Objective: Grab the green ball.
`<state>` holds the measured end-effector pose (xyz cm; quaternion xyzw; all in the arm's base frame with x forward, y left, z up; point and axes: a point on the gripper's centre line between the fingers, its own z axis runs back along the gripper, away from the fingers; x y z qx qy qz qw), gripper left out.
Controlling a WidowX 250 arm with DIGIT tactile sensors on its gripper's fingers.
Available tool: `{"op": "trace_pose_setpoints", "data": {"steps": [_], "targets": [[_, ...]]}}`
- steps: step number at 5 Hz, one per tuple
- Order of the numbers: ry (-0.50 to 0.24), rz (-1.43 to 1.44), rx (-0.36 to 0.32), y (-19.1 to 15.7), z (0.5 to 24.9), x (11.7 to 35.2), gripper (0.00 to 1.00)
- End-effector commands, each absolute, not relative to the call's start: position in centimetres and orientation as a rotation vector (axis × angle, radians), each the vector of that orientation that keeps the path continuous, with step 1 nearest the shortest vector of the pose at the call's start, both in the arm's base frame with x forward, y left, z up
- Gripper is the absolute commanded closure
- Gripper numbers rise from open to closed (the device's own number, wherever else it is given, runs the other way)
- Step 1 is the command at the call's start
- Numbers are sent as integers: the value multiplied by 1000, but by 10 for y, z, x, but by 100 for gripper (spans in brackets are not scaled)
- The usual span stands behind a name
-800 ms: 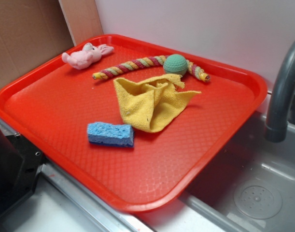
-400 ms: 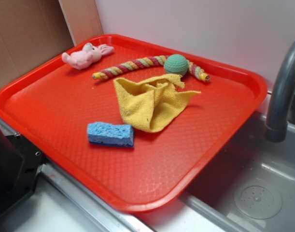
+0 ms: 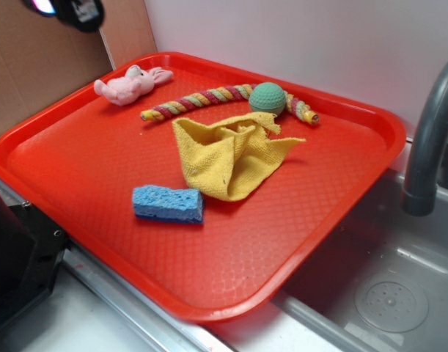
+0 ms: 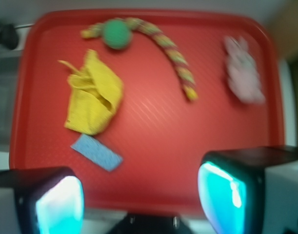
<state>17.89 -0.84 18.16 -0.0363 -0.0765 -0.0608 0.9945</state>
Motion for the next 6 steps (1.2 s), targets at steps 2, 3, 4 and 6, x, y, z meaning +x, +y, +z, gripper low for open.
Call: {"op": "trace_pose_setpoints", "data": {"steps": [2,3,4,6], "targets": [[-181,-119,-74,-10,187,183,0],[-149,-208,-26,-16,158,233,0],[-147,-217,-19,-22,140,256,0],[-130,-174,13,-27,94,302,0]]}}
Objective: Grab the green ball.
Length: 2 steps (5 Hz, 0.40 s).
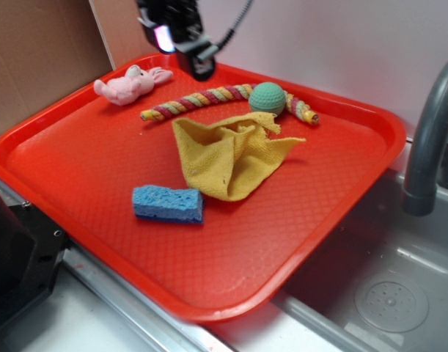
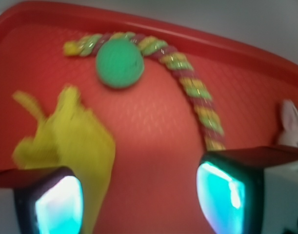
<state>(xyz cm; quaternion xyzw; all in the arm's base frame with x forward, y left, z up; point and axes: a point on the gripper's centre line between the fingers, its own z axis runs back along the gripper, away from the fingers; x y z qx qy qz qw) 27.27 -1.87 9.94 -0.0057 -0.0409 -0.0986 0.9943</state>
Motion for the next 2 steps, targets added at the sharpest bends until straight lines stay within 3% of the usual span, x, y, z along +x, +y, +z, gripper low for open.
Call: {"op": "trace_pose_setpoints", "data": {"steps": [1,2], "targets": [[-176,-249,-43,-37,68,324,0],[-188,-256,-34,-39,58,333,0]]}}
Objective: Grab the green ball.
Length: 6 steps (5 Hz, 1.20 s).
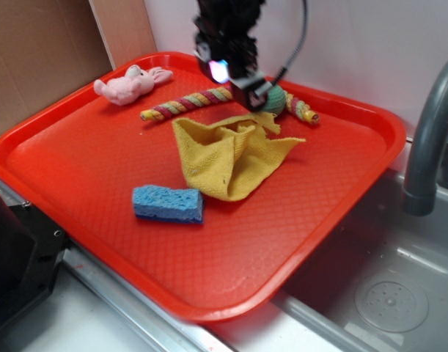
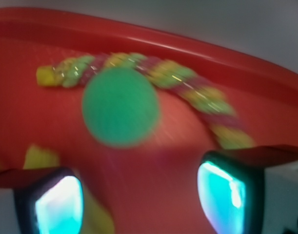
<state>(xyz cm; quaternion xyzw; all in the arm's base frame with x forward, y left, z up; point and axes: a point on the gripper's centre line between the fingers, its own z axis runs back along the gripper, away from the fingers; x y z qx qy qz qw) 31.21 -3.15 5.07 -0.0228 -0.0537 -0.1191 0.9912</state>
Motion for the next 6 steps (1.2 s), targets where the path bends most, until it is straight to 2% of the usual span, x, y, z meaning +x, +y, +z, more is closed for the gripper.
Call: {"op": "trace_pose_setpoints", "data": {"steps": [1,2,3,4,5,6], "targets": [[-196,-236,-35,-41,42,343,0],[-203,-235,-27,-44,33,347,61],[-193,-204,-40,-42,32,346,100],[-197,-199,-29,-39,45,329,100],[-220,-148,5,-28,85,305,100],[-259,-44,-5,-19,130,265,100]]}}
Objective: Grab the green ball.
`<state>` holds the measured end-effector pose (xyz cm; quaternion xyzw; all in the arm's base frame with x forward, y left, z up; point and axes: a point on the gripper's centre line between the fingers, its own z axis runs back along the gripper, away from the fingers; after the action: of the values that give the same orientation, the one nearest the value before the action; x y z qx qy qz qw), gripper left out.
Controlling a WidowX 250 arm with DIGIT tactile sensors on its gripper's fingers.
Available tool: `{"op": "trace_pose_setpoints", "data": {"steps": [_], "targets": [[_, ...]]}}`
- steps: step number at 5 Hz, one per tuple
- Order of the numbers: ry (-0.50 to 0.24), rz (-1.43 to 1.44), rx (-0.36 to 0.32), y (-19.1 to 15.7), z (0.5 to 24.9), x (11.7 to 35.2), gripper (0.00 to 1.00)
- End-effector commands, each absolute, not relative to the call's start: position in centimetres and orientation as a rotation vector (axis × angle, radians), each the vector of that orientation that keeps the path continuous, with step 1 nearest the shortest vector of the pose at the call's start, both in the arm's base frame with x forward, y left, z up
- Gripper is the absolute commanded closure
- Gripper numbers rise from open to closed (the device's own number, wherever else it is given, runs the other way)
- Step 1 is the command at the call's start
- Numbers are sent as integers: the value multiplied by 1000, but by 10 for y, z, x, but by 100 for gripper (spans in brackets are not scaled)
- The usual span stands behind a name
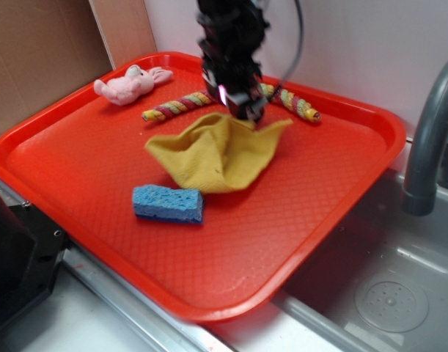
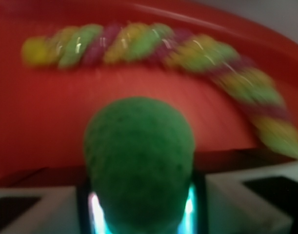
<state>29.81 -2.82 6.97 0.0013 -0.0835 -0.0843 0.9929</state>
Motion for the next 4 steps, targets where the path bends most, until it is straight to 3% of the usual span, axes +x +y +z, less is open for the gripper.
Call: {"op": "trace_pose_setpoints", "data": {"steps": [1,2,3,4], "targets": [[-249,8,-2,-21,167,224,100],[-249,108,-7,-18,183,191,100],[-202,244,-29,-14,193,164,100],[-137,363,-1,-14,194,159,100]]}}
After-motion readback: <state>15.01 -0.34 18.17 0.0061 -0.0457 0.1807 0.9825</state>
